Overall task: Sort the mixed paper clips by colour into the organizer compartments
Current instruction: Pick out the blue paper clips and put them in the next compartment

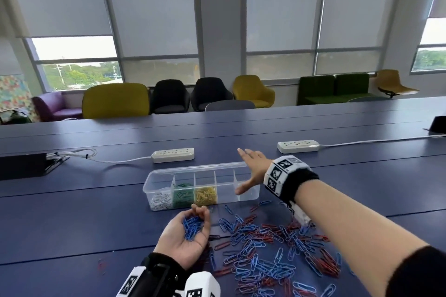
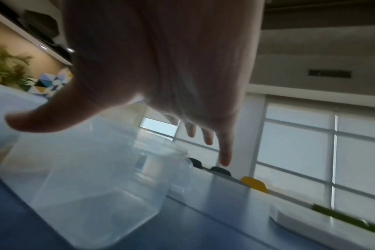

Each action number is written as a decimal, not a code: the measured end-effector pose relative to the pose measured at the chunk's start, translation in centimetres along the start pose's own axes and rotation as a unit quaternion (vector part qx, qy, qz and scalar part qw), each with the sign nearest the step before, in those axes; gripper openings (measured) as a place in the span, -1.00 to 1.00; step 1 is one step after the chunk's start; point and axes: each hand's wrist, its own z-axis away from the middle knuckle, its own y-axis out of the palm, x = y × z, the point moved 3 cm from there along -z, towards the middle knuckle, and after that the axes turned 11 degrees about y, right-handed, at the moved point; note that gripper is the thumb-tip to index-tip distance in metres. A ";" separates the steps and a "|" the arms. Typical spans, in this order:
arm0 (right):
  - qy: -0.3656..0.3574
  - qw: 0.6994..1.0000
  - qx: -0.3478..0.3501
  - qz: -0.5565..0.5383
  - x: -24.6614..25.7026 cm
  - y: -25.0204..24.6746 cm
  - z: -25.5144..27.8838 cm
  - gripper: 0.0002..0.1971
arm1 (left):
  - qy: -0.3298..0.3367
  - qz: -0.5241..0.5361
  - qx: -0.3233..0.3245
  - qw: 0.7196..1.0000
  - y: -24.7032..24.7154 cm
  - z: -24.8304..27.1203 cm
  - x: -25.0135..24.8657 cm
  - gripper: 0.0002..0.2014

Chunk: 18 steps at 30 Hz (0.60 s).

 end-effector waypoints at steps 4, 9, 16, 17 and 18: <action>-0.004 1.000 -0.005 -0.026 -0.1 1.1 -0.2 0.14 | -0.032 -0.020 0.080 0.996 0.5 0.6 -0.3 -0.67; -0.014 0.998 -0.024 -0.048 -0.3 1.5 0.4 0.11 | 0.011 -0.183 0.123 0.975 4.9 0.1 -0.8 -0.56; -0.012 0.997 -0.032 -0.063 -0.2 1.8 0.4 0.12 | 0.100 -0.340 0.123 0.927 11.7 -7.8 0.9 -0.52; -0.011 0.997 -0.030 -0.063 -0.2 1.9 0.4 0.12 | 0.107 -0.360 0.114 0.920 11.6 -8.7 1.0 -0.54; -0.009 0.998 -0.029 -0.063 -0.1 1.9 0.4 0.12 | 0.113 -0.383 0.108 0.911 11.5 -9.5 1.1 -0.55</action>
